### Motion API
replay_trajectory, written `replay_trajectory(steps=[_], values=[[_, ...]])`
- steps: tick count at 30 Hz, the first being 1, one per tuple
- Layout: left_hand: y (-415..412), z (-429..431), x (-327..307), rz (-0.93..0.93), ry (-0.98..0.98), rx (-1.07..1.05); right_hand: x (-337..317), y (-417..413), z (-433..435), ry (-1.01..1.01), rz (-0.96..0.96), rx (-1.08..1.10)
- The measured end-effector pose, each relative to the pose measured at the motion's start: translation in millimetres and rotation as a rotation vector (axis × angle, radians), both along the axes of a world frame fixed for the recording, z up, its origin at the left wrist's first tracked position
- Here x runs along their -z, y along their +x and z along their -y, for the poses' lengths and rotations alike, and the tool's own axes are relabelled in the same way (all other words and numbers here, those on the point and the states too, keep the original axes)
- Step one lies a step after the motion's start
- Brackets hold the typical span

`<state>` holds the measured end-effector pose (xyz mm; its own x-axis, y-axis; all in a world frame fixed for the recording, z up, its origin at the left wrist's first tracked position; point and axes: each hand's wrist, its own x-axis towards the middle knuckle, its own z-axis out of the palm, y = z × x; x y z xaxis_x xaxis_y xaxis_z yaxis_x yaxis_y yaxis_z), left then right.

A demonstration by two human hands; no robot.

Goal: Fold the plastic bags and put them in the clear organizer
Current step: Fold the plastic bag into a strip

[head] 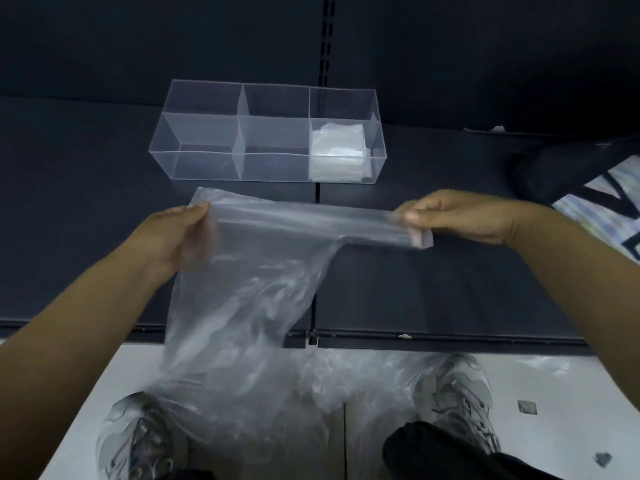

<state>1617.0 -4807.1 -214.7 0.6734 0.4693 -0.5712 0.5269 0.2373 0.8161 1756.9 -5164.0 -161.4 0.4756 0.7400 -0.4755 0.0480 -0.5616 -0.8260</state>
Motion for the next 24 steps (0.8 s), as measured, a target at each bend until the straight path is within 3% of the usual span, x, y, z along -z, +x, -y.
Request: replay_trajectory(steps=[4,9,11,14,17,20,22,24], values=[[5.9,1.2,3.0,0.036,-0.051,0.042,2.3,9.3,-4.8,0.030,0.038,0.364],[20.8,17.2,-5.6,0.078,-0.056,-0.093,14.9,24.3,-6.7,0.159,0.324,0.948],[15.4,19.8,-10.3,0.097,-0.077,-0.081,16.1,20.8,-1.5,0.123,0.464,1.039],[-7.6,18.8,-16.0,0.114,-0.141,-0.046,12.8,-18.1,-6.4,0.101,0.438,0.887],[-44.9,20.5,-16.9,0.108,-0.210,-0.053,14.0,-94.2,-18.4,0.125,0.239,0.571],[-81.0,34.0,-9.4,0.044,-0.417,-0.087,21.5,-161.7,-35.8,-0.007,0.137,0.239],[-95.4,51.4,-7.6,0.028,-0.560,-0.024,32.3,-178.0,-49.9,-0.051,0.204,0.208],[-99.5,67.2,-7.3,0.019,-0.605,0.006,39.4,-175.6,-61.7,-0.006,0.283,0.328]])
